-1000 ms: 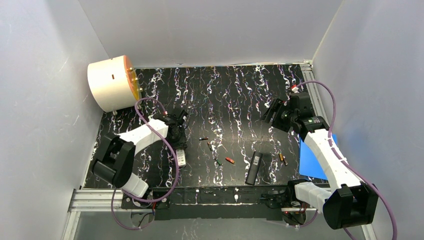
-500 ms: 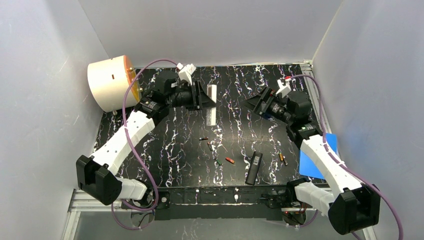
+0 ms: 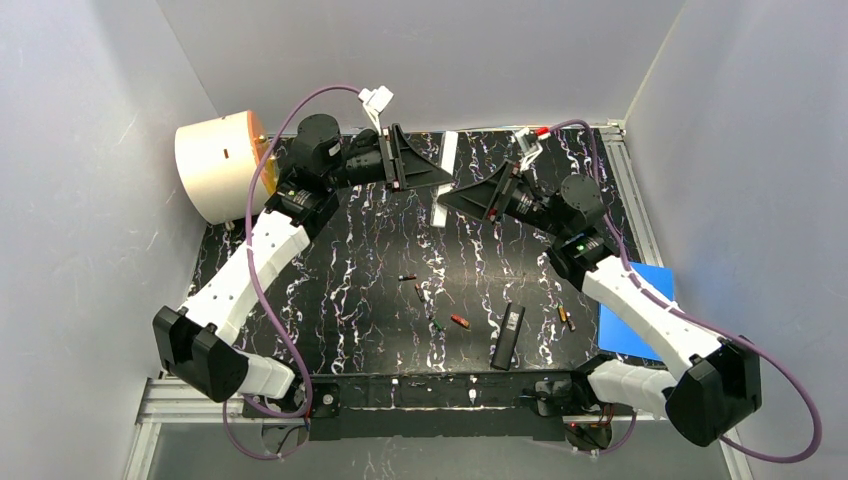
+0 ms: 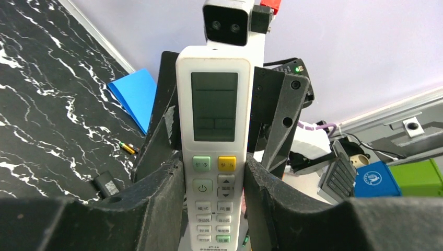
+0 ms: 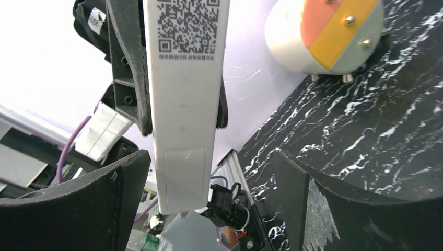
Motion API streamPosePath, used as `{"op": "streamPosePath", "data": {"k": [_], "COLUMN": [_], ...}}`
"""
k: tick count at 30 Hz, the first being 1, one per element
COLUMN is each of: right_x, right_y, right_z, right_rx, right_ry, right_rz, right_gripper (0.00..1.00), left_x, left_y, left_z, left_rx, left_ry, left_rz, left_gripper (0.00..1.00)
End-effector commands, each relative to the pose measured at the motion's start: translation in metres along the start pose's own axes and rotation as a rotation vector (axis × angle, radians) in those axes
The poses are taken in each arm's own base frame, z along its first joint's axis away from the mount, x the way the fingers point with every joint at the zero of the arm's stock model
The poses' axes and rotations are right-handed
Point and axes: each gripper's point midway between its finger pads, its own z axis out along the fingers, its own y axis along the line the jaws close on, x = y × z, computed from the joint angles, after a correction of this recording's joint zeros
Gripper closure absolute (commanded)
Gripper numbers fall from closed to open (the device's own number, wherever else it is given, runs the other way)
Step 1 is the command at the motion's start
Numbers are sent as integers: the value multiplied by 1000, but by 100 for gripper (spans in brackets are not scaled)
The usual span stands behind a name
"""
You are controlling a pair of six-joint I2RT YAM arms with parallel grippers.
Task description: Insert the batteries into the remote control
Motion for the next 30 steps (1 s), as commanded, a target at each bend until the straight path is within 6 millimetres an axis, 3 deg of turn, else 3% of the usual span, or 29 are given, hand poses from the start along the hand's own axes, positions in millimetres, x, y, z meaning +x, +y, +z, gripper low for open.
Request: {"op": "streamPosePath", "data": {"k": [1,6,10,13,16,18,20,22,25,28,30], "right_x": [-11,-13,-12,-12,-12,-10,-8,-6,1,13,19], "right_y": [38,51,54,68,73,68,57,36,-3,-37,-47], "right_z": [11,17,20,21,23,25,28,31,26,12,9], "right_rx": [-140,-195,-219,-273,-290,-277,-226,-109,96,273,342], "right_ry": [4,7,19,26,46,57,71,103,184,290,335], "right_rz": [-51,-48,-55,-75,-78,-75,-108,-186,-321,-421,-494], "right_gripper": [5,16,36,53,70,79,81,82,82,83,83], "left_x": [-8,-16,-21,-27,-32,-34,-33,-30,-20,-11,-4], "left_y": [-37,-38,-37,-34,-30,-27,-20,-1,26,40,52], "left_z": [-5,-6,-6,-6,-8,-10,-11,-17,-31,-39,-42], "left_rx": [94,78,61,35,7,-10,-52,-178,-350,-432,-478], "left_ry": [1,-42,-78,-119,-162,-181,-188,-184,-158,-134,-119], "left_rz": [41,61,57,49,47,43,41,24,26,13,-21], "left_gripper": [87,88,89,87,83,71,49,31,26,26,27]}}
